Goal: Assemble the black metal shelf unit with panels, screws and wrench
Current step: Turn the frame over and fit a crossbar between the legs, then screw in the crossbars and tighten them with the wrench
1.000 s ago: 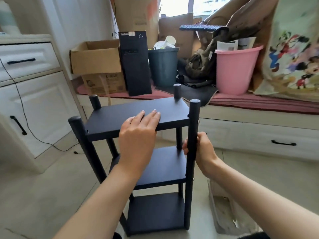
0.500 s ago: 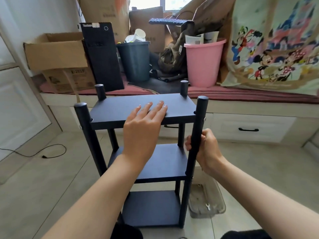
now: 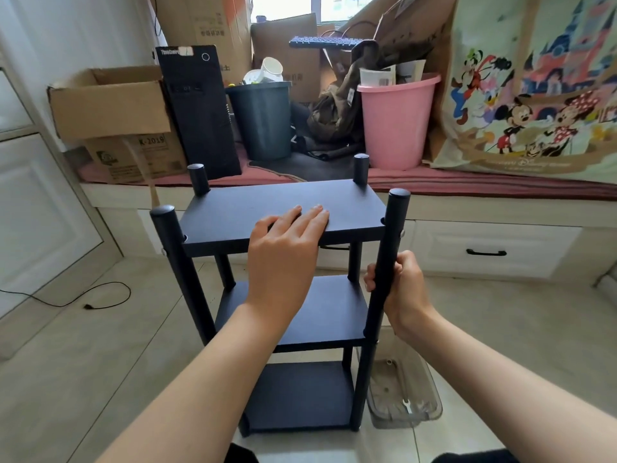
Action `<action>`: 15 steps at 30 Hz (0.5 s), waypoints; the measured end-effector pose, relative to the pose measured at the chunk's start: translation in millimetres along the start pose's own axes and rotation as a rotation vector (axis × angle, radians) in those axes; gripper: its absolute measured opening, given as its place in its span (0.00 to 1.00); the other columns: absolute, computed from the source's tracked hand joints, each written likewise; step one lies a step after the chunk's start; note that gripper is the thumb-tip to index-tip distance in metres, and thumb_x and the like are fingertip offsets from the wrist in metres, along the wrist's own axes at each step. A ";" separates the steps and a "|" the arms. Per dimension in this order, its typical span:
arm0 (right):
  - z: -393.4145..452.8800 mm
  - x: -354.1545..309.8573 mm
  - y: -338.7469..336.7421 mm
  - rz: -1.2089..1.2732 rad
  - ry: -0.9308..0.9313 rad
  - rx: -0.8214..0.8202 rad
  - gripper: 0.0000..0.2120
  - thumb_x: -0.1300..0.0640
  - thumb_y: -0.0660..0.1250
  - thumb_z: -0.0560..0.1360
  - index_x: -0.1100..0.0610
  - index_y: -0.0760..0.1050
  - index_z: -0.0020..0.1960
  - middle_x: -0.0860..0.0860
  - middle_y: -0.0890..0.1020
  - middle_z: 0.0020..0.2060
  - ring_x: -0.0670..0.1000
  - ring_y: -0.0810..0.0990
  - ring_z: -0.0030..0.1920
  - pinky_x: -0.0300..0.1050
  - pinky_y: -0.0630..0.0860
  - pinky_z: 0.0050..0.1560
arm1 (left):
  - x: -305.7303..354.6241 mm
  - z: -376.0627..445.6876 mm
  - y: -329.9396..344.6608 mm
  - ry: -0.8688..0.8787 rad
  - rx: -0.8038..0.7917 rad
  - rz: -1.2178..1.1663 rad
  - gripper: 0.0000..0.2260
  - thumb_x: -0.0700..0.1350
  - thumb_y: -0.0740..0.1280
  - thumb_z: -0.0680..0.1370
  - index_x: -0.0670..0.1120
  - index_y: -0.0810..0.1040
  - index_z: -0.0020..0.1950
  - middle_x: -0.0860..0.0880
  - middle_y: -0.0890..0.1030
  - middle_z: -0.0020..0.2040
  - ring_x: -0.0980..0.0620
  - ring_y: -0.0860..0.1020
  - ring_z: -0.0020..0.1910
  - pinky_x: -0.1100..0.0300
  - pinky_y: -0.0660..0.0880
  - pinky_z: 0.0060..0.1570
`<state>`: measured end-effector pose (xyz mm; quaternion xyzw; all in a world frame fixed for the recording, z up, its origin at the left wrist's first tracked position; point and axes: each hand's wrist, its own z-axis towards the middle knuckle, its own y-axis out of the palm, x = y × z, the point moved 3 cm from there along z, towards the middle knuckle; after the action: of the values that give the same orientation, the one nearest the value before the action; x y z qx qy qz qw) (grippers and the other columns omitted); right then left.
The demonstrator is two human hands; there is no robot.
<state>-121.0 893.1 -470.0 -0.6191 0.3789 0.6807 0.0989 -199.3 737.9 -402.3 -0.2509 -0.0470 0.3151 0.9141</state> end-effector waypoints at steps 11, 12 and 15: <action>-2.7 -23.7 3.3 -0.365 -0.087 0.195 0.24 0.50 0.51 0.80 0.51 0.80 0.34 0.54 0.83 0.35 0.52 0.78 0.37 0.47 0.72 0.42 | 3.2 -3.4 -4.6 -0.034 -0.084 0.017 0.16 0.44 0.76 0.75 0.45 0.84 0.63 0.49 0.84 0.61 0.44 0.82 0.61 0.49 0.76 0.60; -3.5 -33.8 3.7 -0.349 -0.136 0.190 0.21 0.48 0.51 0.82 0.52 0.80 0.41 0.53 0.84 0.38 0.51 0.79 0.37 0.46 0.75 0.42 | 4.3 -2.7 -4.6 -0.045 -0.110 0.016 0.16 0.46 0.75 0.76 0.46 0.83 0.63 0.48 0.84 0.61 0.44 0.82 0.62 0.48 0.76 0.60; -10.0 -58.8 5.9 -0.374 -0.288 0.092 0.20 0.41 0.48 0.83 0.47 0.76 0.55 0.41 0.84 0.43 0.42 0.82 0.41 0.40 0.79 0.41 | 10.1 1.7 -5.5 -0.071 -0.173 0.051 0.18 0.51 0.72 0.78 0.48 0.81 0.67 0.48 0.84 0.61 0.42 0.81 0.62 0.48 0.75 0.60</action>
<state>-104.4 902.3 -413.1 -0.5697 0.2702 0.7140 0.3043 -188.6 741.0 -398.9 -0.3187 -0.0999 0.3417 0.8785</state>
